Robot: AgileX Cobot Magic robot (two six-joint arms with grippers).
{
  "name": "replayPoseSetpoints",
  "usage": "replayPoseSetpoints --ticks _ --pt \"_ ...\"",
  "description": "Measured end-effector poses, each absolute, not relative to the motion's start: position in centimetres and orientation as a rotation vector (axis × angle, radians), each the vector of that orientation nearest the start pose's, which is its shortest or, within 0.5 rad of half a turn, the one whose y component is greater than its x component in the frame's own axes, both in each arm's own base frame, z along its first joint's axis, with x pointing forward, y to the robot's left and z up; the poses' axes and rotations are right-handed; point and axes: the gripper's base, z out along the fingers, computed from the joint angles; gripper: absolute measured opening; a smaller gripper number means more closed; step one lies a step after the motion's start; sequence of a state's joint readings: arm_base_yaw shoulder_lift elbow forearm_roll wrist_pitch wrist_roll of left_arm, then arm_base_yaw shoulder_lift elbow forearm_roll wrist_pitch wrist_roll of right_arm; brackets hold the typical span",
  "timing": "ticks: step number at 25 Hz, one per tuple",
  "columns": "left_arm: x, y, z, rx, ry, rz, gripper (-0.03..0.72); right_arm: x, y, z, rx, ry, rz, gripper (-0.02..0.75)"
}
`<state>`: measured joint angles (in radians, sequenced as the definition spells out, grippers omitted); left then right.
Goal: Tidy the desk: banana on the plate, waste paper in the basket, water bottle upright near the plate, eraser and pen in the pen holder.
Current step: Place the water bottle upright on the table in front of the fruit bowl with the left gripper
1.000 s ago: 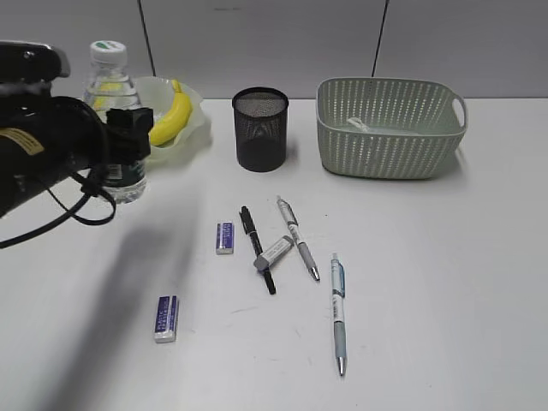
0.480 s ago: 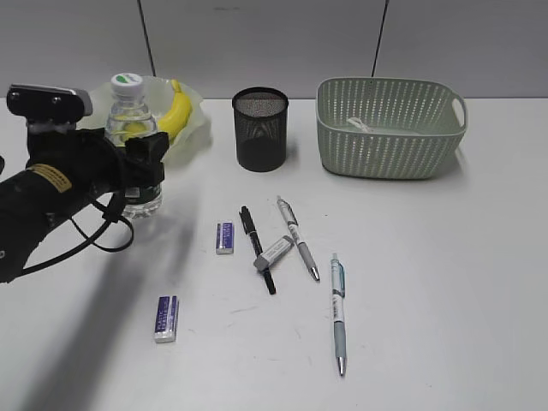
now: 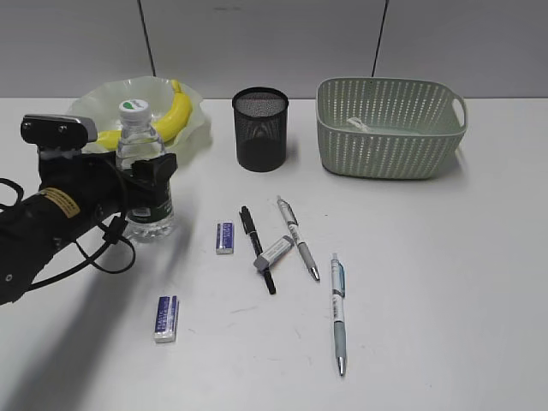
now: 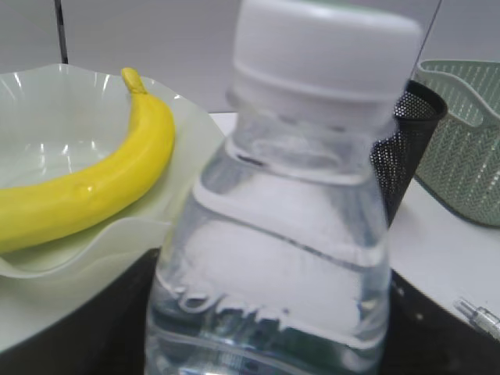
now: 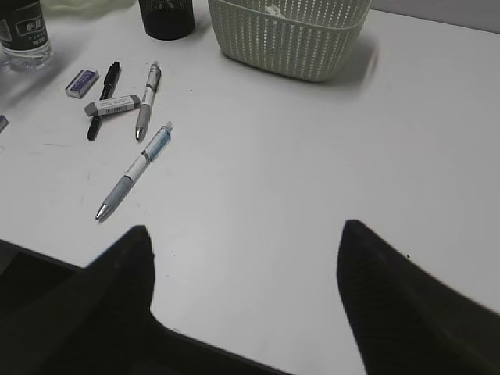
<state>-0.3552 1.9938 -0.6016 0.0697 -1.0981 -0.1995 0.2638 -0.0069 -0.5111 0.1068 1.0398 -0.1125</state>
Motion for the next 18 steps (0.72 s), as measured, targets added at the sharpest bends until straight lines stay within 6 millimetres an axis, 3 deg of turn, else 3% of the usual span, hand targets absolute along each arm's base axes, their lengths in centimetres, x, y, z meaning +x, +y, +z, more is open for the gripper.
replayPoseSetpoints --ticks 11,18 --pt "30.6 -11.6 11.1 0.174 1.779 -0.417 0.562 -0.9 0.6 28.2 -0.38 1.972 0.224 0.573" --pt "29.5 -11.2 12.8 0.164 1.721 -0.425 0.562 -0.9 0.6 28.2 -0.38 1.972 0.224 0.573"
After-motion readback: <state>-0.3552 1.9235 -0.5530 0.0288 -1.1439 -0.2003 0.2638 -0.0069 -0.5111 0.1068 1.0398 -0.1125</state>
